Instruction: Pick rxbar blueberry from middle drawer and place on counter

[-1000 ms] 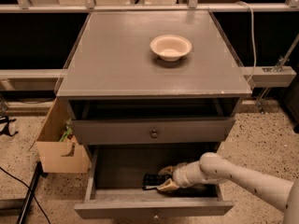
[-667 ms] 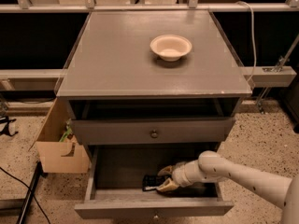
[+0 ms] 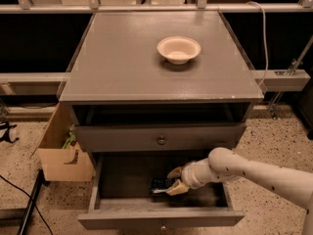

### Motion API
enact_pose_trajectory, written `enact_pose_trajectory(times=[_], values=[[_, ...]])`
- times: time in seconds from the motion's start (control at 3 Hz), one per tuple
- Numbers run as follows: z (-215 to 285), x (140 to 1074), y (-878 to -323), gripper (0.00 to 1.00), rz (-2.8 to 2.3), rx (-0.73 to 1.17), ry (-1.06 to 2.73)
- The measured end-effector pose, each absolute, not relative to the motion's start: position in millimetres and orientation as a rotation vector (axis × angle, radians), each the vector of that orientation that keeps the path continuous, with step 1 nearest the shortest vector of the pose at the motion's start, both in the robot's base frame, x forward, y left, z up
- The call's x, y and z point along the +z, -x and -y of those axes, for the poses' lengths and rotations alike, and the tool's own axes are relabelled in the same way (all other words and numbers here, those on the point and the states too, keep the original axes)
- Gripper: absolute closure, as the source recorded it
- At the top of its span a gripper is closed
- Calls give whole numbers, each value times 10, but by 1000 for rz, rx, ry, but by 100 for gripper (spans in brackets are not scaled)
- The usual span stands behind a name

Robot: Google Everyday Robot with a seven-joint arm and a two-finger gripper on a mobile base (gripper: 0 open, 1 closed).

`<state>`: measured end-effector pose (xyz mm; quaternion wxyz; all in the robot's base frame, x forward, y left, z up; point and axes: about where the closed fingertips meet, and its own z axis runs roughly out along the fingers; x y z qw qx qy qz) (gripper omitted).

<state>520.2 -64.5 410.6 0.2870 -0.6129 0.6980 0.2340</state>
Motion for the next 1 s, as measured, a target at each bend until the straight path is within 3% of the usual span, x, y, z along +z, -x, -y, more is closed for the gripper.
enact_pose_trajectory(times=[1.0], values=[[443, 4820, -4948, 100, -1825, 568, 1660]])
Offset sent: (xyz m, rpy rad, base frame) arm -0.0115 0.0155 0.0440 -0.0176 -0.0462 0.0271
